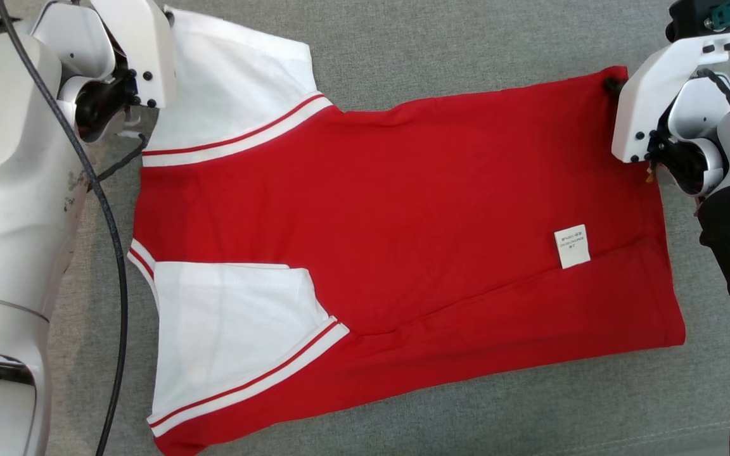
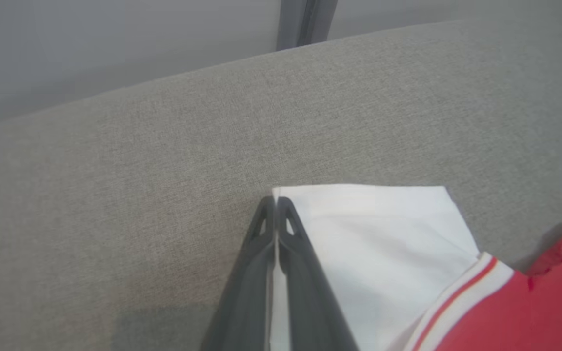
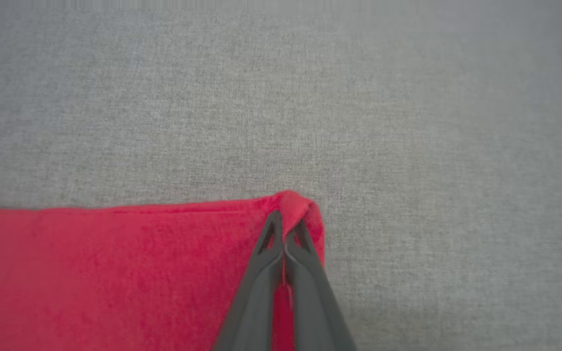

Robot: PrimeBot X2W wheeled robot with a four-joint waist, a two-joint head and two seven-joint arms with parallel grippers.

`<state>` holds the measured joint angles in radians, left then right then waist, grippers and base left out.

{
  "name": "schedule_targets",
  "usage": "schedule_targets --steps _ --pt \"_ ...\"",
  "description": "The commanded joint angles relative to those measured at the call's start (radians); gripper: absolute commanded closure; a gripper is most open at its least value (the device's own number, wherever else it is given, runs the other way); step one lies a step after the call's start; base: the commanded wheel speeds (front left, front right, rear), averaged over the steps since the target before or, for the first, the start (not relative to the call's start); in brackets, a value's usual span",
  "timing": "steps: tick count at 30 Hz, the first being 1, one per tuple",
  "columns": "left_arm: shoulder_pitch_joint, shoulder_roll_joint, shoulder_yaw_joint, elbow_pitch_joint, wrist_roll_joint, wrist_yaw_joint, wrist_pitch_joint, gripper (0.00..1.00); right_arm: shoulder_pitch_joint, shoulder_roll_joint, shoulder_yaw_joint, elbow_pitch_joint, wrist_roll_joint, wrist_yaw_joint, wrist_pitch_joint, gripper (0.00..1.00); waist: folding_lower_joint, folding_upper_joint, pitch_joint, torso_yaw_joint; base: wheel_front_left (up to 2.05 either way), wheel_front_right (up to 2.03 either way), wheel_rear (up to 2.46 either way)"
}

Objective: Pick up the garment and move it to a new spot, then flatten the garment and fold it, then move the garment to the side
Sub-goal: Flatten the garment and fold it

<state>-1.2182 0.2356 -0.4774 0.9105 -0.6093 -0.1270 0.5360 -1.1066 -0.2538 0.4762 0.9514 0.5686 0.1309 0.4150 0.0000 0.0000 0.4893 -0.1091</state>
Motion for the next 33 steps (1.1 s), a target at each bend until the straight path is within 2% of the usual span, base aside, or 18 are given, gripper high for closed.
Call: schedule_targets --steps 1,15,19,24,28,33 --pt "-0.001 0.011 -0.003 -0.012 0.0 -0.003 -0.021 1.0 -0.012 -0.007 0.008 0.004 0.007 0.0 -0.024 1.0 0.0 0.0 0.002 0.0 0.0 0.0 0.0" --pt "-0.052 0.043 0.003 -0.044 0.047 0.004 -0.314 1.0 -0.088 -0.024 0.005 0.071 0.012 0.0 -0.345 1.0 0.0 0.0 -0.011 0.012 0.0 0.0 0.0" --pt "-0.051 0.038 -0.006 -0.043 0.05 0.002 -0.356 1.0 -0.085 -0.023 0.021 0.078 0.038 0.0 -0.358 1.0 0.0 0.0 -0.023 0.021 0.0 0.0 0.0" --pt "0.015 0.028 -0.027 -0.064 0.021 -0.002 -0.395 1.0 -0.024 -0.053 0.062 0.047 0.118 0.0 -0.329 1.0 0.0 0.0 -0.063 0.043 0.0 0.0 0.0" --pt "0.099 0.043 -0.04 -0.126 -0.011 -0.002 -0.42 1.0 0.048 -0.107 0.104 -0.012 0.199 0.0 -0.295 1.0 0.0 0.0 -0.108 0.06 0.0 0.0 0.0" --pt "0.25 0.079 -0.049 -0.267 -0.054 -0.003 -0.429 1.0 0.144 -0.19 0.151 -0.09 0.288 0.0 -0.262 1.0 0.0 0.0 -0.161 0.081 0.0 0.0 0.0"
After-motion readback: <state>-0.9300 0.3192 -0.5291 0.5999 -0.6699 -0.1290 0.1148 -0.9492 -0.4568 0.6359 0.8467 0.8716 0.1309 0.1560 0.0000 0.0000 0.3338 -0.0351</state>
